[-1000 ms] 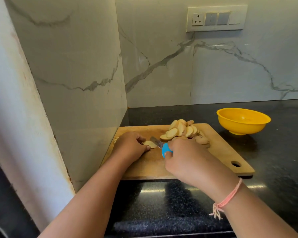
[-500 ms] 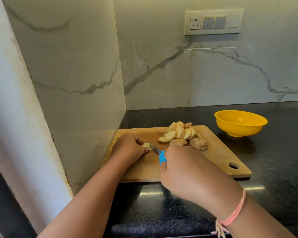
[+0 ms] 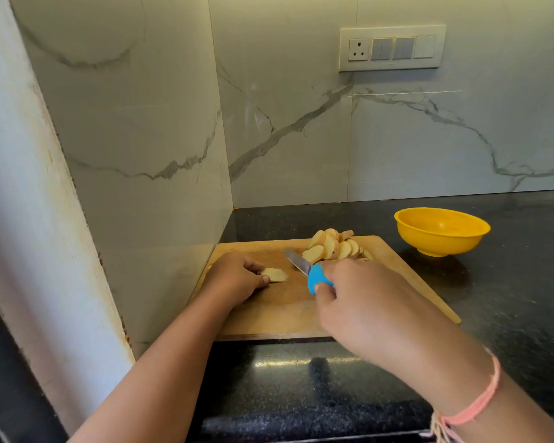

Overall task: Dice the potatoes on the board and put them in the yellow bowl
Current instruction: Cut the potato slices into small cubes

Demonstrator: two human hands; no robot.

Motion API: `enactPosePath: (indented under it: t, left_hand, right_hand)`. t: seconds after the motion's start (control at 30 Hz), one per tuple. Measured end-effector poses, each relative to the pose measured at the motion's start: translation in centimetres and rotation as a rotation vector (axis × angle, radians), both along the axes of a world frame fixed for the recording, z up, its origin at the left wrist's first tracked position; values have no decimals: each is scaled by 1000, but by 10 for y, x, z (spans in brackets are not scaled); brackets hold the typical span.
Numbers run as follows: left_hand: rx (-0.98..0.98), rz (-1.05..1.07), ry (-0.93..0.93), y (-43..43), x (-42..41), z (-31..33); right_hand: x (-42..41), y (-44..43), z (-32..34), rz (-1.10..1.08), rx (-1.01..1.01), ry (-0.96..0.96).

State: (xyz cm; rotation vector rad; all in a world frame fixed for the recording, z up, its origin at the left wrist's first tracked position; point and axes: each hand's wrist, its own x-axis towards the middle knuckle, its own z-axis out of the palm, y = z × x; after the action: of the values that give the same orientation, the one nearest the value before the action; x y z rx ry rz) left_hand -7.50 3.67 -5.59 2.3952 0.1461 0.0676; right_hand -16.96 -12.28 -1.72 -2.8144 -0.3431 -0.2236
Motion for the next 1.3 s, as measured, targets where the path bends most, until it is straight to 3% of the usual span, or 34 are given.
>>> enactPosePath:
  t: [0.27,0.63,0.93,1.3]
  left_hand:
    - [-34,31,-8,1,1,-1]
    - [-44,31,-13,0,2,-2]
    - [40,50,-38,-4,3,-2]
    - [75,67,-55,-4,5,-5]
  right_hand:
    - [15,9,-9,-3,74,116]
    - [23,24,-1,56,20,173]
    - [16,23,3,97,38,223]
    - [3,7,-14,76,1,87]
